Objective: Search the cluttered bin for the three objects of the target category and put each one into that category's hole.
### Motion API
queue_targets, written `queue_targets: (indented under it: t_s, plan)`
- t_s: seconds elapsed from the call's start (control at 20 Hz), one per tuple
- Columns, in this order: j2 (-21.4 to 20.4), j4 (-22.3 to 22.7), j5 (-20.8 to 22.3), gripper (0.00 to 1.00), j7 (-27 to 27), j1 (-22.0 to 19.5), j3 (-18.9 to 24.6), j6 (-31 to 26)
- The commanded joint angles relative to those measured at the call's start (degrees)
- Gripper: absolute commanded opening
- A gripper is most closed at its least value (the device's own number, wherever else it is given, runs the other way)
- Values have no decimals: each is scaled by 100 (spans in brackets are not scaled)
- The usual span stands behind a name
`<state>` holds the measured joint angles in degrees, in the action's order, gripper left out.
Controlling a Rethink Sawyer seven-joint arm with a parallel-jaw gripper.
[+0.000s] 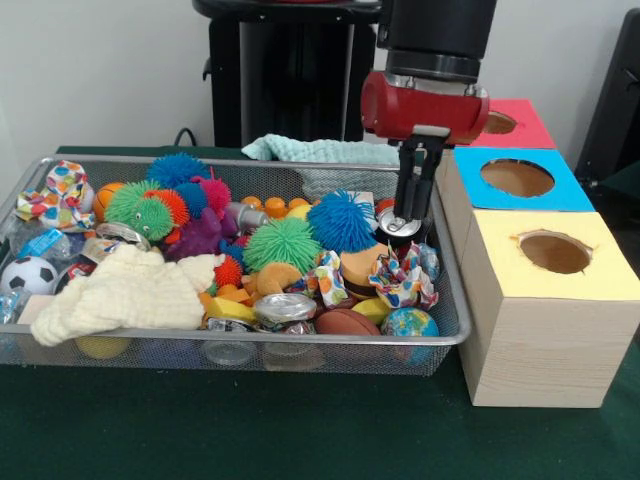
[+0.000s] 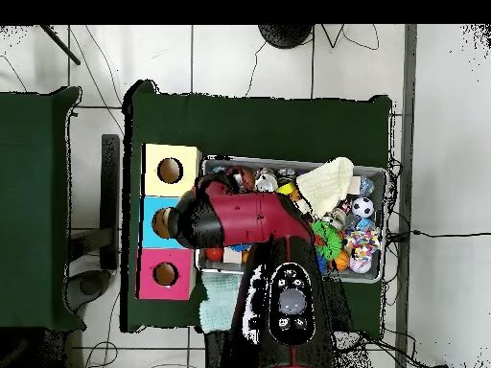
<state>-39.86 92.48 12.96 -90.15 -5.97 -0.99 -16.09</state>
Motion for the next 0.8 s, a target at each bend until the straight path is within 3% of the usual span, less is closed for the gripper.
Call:
queue_targets:
  t_s: [0.05, 0.4, 0.8]
  plan:
    - [532, 480, 204, 0, -747, -302, 201, 416]
    - [757, 652, 130, 0, -808, -518, 327, 583]
    - [870, 748, -146, 0, -706, -757, 666, 122]
